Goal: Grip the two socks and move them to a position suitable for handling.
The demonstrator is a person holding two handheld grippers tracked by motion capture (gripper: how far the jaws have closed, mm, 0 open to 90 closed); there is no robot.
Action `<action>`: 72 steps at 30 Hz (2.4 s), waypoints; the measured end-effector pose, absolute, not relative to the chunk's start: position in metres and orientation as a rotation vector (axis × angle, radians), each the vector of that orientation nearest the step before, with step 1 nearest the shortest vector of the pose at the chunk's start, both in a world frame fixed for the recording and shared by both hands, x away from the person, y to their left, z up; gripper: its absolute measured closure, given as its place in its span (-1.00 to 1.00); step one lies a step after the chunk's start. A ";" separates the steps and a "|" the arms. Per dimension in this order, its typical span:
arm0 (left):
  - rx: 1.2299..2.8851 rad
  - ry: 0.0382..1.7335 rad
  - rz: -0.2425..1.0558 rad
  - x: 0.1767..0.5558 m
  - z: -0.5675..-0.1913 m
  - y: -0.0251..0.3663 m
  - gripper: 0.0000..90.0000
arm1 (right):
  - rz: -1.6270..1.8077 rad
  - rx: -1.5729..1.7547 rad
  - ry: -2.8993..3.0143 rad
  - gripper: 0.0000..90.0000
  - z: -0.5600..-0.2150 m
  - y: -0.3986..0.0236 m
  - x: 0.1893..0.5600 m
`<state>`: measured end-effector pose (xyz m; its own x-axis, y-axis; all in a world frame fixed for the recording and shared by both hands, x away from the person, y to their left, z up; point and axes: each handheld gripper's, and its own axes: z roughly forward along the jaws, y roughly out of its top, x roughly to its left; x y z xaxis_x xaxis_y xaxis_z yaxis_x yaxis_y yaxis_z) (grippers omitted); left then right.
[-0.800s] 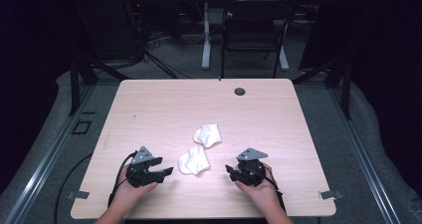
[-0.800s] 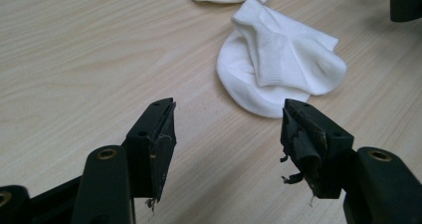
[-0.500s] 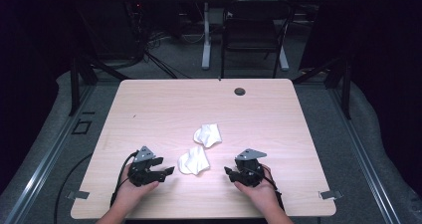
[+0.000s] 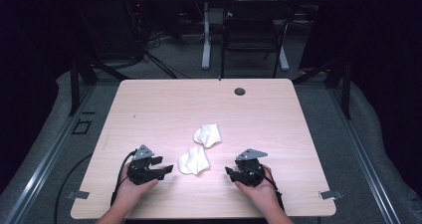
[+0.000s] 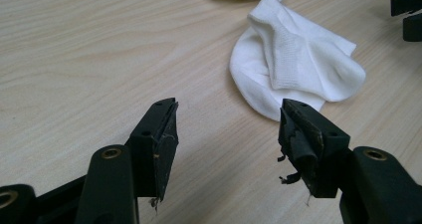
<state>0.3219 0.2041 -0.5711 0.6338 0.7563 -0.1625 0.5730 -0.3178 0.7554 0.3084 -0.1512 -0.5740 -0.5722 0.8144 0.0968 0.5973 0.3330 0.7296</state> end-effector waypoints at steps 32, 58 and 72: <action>2.041 1.027 0.288 0.323 -0.571 0.196 0.11 | 1.097 1.168 2.390 0.78 -0.546 -0.107 0.331; 2.042 0.998 0.293 0.320 -0.570 0.195 0.14 | 1.044 1.110 2.512 1.00 -0.573 -0.060 0.344; 2.050 0.993 0.298 0.318 -0.569 0.193 0.15 | 1.046 1.062 2.566 1.00 -0.573 -0.070 0.328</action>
<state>0.3177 0.1930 -0.5695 0.6610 0.7389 -0.1307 0.5450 -0.3530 0.7605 0.3276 -0.0701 -0.5733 -0.7305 0.6754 0.1008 0.5533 0.4989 0.6671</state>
